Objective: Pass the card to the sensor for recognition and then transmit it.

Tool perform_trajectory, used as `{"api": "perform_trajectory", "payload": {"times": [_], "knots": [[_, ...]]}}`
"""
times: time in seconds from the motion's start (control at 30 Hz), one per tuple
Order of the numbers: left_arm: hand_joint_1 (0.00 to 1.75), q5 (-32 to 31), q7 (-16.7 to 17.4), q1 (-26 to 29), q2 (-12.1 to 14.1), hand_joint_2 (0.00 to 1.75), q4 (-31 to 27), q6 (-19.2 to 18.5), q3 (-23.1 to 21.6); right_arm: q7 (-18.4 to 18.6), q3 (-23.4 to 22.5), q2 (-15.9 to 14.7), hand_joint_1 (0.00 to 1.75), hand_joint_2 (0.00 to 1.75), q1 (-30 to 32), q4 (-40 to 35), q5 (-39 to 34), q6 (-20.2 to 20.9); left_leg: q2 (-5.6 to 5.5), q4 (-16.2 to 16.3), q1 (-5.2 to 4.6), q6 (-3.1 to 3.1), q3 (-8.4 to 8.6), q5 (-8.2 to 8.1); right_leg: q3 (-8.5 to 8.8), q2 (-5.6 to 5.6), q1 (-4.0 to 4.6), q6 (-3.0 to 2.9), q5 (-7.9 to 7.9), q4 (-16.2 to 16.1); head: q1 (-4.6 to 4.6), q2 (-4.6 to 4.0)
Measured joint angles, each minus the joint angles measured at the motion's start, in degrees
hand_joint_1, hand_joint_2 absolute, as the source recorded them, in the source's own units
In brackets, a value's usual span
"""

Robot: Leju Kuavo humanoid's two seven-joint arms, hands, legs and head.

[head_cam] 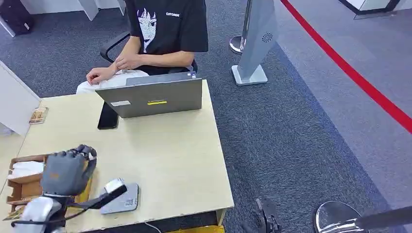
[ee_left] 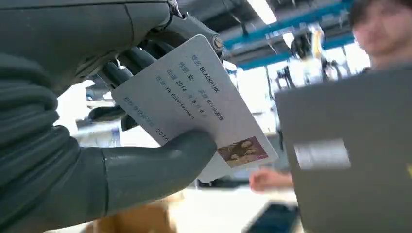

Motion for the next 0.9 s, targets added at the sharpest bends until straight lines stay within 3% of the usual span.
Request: {"api": "perform_trajectory", "payload": {"times": [0.23,0.3,0.43,0.77,0.8,0.83,0.9], "knots": [[1.75,-4.55,3.83,-15.12,2.51,1.75,0.07,-9.99,1.66,-0.13,1.55,0.0,0.0,1.75,-1.98,2.49,1.16,1.62,0.0,0.0,0.04,0.01,-0.04,0.11,-0.03,0.0,0.04,-0.04,0.12,0.01,0.02,0.0],[1.75,-5.09,4.41,-18.19,2.62,1.75,1.16,-11.36,1.62,-0.11,2.03,0.0,0.0,1.75,-2.66,3.1,1.25,1.83,0.01,0.01,0.04,0.0,-0.04,0.11,-0.03,0.02,0.04,-0.03,0.12,0.01,0.0,0.0],[1.75,-5.97,4.98,-20.79,2.73,1.75,2.8,-10.99,1.37,-0.52,2.62,0.0,0.0,1.75,-3.82,4.87,2.12,2.16,0.05,0.01,0.03,0.0,-0.03,0.11,-0.05,0.1,0.03,-0.03,0.13,0.01,0.02,0.0],[1.75,-6.06,6.4,-21.47,2.91,1.75,3.83,-10.42,0.87,0.33,2.84,0.0,0.0,1.75,-4.26,5.81,2.62,2.18,0.06,0.01,0.03,0.0,-0.07,0.09,-0.09,0.11,0.02,-0.03,0.12,-0.01,0.0,-0.02],[1.57,-6.08,6.4,-21.46,2.97,1.75,3.98,-10.38,0.81,0.31,3.04,0.0,0.0,1.75,-4.27,5.92,3.08,2.14,0.07,0.01,0.03,0.0,-0.07,0.1,-0.1,0.12,0.02,-0.03,0.12,0.0,0.0,-0.02],[0.0,-6.12,6.4,-21.47,2.97,1.75,4.09,-10.35,0.78,0.31,3.13,0.0,0.0,1.75,-4.27,5.94,3.26,2.05,0.08,0.01,0.03,0.0,-0.07,0.1,-0.1,0.13,0.02,-0.03,0.12,0.0,0.02,-0.02],[0.0,-6.19,6.6,-21.46,2.95,1.75,4.29,-10.29,0.74,0.31,3.28,0.0,0.0,1.75,-4.27,6.03,3.58,1.83,0.08,0.01,0.03,0.0,-0.07,0.1,-0.1,0.14,0.03,-0.03,0.12,0.0,0.02,-0.02]]}}
